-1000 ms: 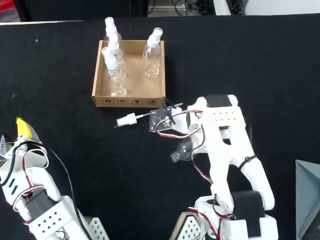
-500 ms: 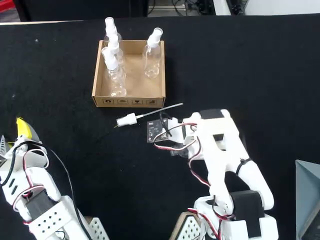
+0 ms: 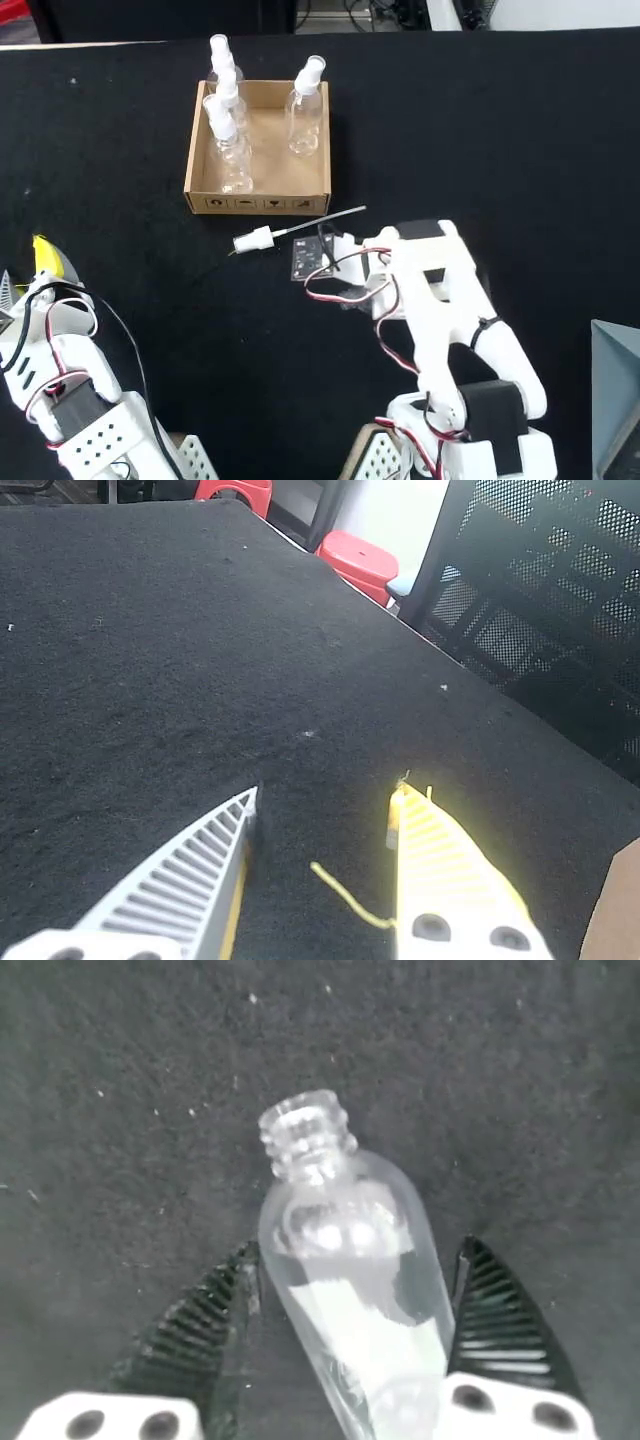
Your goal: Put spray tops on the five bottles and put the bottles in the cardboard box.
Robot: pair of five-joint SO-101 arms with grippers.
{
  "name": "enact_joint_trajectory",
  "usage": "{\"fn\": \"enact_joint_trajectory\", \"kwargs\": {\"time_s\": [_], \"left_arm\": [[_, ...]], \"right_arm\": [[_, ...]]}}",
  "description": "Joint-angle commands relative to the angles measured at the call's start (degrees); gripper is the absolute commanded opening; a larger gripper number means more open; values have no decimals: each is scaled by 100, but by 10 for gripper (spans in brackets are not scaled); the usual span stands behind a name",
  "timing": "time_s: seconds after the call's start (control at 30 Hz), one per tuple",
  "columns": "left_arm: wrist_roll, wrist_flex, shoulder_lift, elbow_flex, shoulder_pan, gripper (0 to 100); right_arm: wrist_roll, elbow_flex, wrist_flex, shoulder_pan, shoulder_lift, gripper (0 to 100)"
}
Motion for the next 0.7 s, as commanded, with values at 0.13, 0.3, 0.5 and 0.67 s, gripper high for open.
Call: {"fn": "enact_joint_trajectory", "kwargs": {"time_s": [0.13,0.3,0.5,0.67], "left_arm": [[-26,44,-70,127,4,195],[-26,44,-70,127,4,195],[-26,44,-70,127,4,195],[-26,44,-62,127,4,195]], "right_arm": [[-352,22,-343,-413,-356,251],[-352,13,-378,-369,-356,250],[-492,110,-378,-378,-356,250],[-519,198,-360,-396,-356,142]]}}
